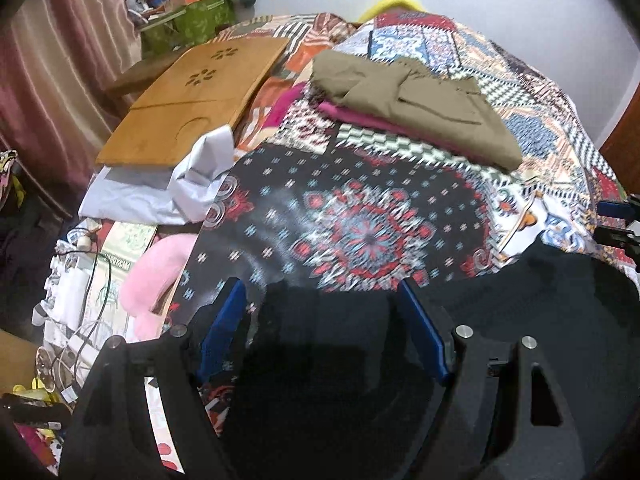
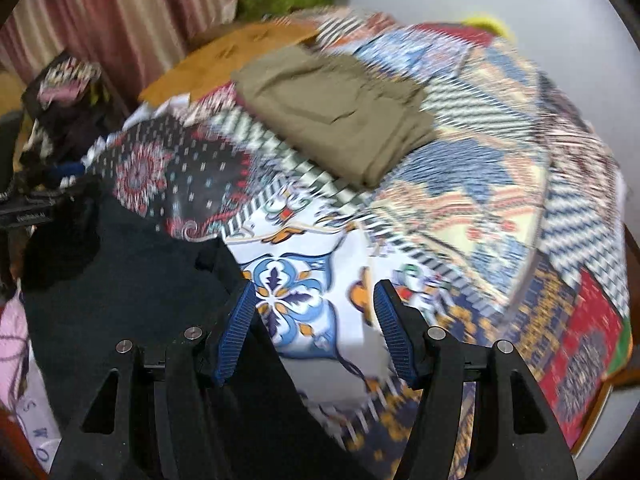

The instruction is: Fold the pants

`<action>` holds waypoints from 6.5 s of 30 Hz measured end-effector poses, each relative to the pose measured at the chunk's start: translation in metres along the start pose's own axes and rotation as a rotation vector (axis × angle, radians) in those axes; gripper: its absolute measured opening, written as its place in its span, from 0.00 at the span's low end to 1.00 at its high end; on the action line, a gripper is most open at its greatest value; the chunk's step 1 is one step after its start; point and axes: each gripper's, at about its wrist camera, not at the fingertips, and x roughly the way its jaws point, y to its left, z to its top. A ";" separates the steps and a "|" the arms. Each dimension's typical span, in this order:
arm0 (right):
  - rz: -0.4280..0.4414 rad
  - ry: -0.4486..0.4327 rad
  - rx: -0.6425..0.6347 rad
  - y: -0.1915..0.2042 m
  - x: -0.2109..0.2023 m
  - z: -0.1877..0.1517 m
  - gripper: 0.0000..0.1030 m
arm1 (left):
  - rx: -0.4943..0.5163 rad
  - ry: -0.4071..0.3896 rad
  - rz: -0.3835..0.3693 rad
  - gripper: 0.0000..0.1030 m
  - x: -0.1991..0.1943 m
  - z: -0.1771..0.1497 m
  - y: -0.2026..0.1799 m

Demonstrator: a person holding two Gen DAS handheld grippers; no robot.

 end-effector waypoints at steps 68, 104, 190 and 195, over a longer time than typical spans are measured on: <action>0.181 0.135 -0.114 0.065 0.055 0.023 0.48 | -0.089 -0.039 0.005 0.95 0.025 -0.022 0.023; -0.221 -0.286 0.285 -0.058 -0.160 -0.073 0.47 | 0.102 -0.208 -0.083 0.89 -0.086 0.018 -0.083; -0.086 -0.268 1.010 -0.072 -0.204 -0.414 0.40 | 0.721 0.137 -0.457 0.91 -0.042 -0.124 -0.484; -0.035 -0.234 0.978 -0.073 -0.184 -0.400 0.40 | 0.720 0.136 -0.458 0.91 -0.042 -0.124 -0.483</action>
